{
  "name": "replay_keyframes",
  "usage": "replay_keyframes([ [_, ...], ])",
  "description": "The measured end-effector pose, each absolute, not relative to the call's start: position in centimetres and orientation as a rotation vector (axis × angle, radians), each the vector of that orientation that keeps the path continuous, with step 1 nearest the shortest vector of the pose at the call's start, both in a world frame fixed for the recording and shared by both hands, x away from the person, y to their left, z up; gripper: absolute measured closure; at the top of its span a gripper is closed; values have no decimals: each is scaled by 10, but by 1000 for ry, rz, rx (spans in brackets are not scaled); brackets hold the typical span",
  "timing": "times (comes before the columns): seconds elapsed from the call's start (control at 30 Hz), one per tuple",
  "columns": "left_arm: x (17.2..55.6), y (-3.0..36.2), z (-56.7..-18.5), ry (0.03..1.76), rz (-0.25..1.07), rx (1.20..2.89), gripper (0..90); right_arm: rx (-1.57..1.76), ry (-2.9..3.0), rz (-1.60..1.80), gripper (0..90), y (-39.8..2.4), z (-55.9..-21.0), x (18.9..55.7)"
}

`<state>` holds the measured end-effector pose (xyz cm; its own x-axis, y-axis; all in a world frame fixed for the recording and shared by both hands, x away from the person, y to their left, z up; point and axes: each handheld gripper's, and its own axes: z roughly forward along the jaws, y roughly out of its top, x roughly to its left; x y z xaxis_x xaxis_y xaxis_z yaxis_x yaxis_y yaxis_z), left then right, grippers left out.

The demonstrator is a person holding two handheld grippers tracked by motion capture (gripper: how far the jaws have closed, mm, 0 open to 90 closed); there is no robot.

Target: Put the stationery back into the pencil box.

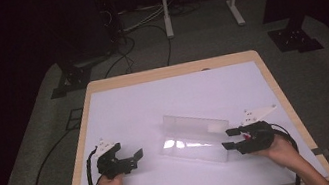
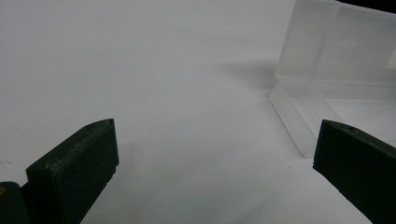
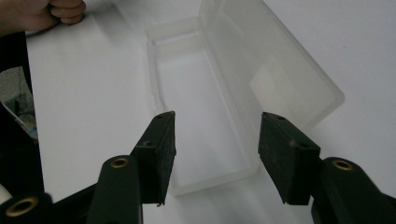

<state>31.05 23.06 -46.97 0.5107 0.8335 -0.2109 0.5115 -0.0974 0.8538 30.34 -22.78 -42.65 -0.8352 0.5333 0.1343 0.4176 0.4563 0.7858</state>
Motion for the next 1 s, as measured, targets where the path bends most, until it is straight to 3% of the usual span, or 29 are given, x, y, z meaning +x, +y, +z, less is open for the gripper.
replay_keyframes([
  [1.0, 310, 230, -470, 1134, 408, 1760, 0, 1025, 2451, 1250, 417, -281, -447, 282],
])
